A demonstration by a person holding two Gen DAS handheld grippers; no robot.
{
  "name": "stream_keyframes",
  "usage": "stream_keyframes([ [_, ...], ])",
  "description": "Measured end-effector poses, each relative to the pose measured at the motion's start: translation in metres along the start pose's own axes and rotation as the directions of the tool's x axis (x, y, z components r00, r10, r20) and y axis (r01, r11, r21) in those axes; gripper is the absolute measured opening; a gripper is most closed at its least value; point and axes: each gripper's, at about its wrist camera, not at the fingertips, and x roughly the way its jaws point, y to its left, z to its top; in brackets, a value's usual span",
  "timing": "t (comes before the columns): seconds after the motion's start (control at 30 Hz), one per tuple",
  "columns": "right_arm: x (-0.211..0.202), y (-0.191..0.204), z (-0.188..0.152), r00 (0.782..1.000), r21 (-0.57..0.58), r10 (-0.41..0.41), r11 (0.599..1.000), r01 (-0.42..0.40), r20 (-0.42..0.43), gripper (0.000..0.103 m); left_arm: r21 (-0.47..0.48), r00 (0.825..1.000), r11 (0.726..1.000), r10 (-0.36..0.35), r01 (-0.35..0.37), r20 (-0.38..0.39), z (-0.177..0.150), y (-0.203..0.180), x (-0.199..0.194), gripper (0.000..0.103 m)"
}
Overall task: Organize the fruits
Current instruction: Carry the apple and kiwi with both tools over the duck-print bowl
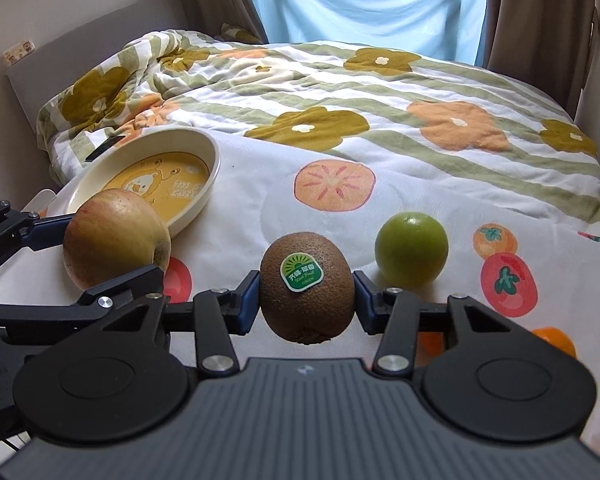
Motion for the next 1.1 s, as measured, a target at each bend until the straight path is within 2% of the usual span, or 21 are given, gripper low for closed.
stream_keyframes([
  [0.27, -0.034, 0.017, 0.034, 0.999, -0.006, 0.012, 1.000, -0.012, 0.052, 0.063, -0.092, 0.997, 0.994, 0.061, -0.058, 0.036, 0.023, 0.043, -0.033, 0.065],
  [0.53, -0.041, 0.053, 0.056, 0.998, 0.016, 0.028, 0.999, -0.029, 0.051, 0.063, -0.107, 0.993, 0.989, 0.108, -0.103, 0.043, 0.036, 0.099, -0.038, 0.065],
  [0.8, -0.016, 0.088, 0.075, 0.999, 0.071, 0.003, 0.997, -0.005, 0.034, 0.063, -0.049, 0.998, 0.997, 0.057, -0.056, 0.028, 0.042, 0.143, -0.007, 0.065],
  [1.1, 0.033, 0.108, 0.097, 0.998, 0.138, -0.066, 0.988, 0.065, 0.003, 0.063, 0.047, 0.998, 0.997, -0.061, 0.062, -0.008, 0.042, 0.169, 0.062, 0.065],
])
